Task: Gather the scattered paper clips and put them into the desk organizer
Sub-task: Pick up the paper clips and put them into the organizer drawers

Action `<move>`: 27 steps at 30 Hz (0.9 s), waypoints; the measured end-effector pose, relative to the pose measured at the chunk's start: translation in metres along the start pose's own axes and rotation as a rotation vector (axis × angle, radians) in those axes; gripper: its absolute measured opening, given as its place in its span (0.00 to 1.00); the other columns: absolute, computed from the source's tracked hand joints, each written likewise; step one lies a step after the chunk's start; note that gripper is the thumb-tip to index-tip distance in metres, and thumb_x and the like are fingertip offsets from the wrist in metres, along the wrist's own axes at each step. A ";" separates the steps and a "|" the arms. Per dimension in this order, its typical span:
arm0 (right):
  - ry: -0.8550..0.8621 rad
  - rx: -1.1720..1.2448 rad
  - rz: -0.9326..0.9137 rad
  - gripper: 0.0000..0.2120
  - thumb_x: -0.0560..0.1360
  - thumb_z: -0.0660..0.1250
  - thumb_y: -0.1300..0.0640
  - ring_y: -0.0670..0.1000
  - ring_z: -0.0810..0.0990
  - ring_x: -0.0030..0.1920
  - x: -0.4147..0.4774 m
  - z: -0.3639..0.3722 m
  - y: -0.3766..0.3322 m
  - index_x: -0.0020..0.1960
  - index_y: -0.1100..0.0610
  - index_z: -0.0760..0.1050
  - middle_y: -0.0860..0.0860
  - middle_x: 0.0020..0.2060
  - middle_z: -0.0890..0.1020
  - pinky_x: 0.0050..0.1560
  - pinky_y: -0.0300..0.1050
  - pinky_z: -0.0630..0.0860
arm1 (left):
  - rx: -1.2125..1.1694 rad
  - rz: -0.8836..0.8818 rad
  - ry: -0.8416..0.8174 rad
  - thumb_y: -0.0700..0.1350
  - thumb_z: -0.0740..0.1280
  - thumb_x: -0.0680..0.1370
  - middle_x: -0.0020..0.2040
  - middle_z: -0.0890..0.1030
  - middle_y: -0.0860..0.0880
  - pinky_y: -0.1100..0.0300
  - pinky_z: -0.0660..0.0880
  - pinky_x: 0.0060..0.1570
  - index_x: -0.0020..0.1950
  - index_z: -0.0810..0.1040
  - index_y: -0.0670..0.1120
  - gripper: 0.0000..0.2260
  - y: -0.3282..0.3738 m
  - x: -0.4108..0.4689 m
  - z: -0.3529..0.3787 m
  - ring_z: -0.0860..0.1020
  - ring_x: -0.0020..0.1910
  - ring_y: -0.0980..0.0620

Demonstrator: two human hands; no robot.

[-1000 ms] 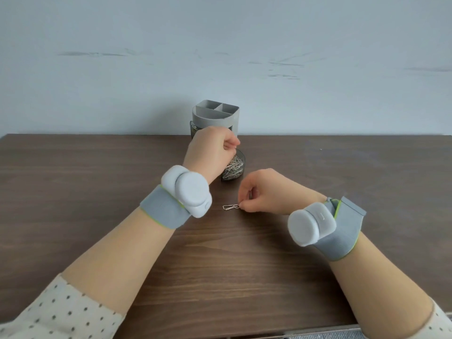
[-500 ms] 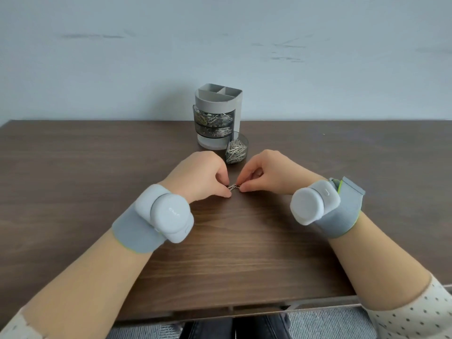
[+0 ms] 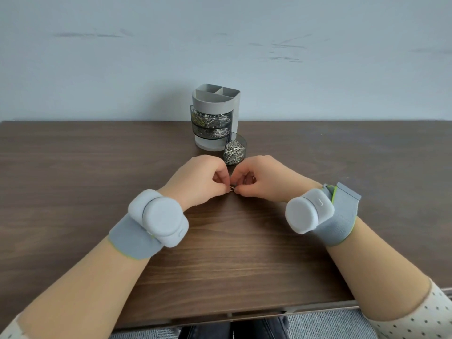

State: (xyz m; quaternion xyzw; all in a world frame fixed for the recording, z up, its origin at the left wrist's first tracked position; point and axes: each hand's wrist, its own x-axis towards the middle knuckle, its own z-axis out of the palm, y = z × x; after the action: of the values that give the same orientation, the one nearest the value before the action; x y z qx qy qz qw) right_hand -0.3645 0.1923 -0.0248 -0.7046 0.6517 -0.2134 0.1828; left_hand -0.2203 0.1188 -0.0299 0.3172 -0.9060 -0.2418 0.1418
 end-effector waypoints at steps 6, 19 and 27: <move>0.008 0.030 0.042 0.08 0.67 0.71 0.60 0.33 0.74 0.30 -0.001 -0.007 0.007 0.46 0.55 0.80 0.43 0.33 0.78 0.36 0.21 0.68 | 0.024 -0.061 0.038 0.45 0.72 0.68 0.31 0.78 0.57 0.63 0.72 0.37 0.35 0.80 0.52 0.03 -0.005 -0.003 -0.009 0.77 0.35 0.57; 0.045 -0.004 0.032 0.04 0.68 0.70 0.61 0.28 0.72 0.30 0.002 -0.004 0.009 0.43 0.56 0.82 0.38 0.29 0.75 0.35 0.19 0.66 | 0.018 -0.098 -0.045 0.41 0.67 0.70 0.32 0.76 0.57 0.62 0.68 0.41 0.38 0.82 0.48 0.05 0.008 -0.001 -0.005 0.75 0.39 0.54; 0.004 0.025 -0.002 0.05 0.68 0.68 0.62 0.33 0.73 0.29 0.001 -0.004 0.010 0.39 0.53 0.78 0.40 0.29 0.76 0.35 0.24 0.68 | -0.016 -0.051 -0.036 0.42 0.68 0.70 0.32 0.77 0.57 0.63 0.68 0.38 0.40 0.83 0.47 0.04 0.006 0.002 0.001 0.76 0.36 0.55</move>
State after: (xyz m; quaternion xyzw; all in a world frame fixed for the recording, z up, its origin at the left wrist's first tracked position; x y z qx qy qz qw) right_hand -0.3745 0.1903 -0.0270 -0.7023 0.6487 -0.2231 0.1902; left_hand -0.2249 0.1222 -0.0280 0.3344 -0.8981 -0.2582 0.1218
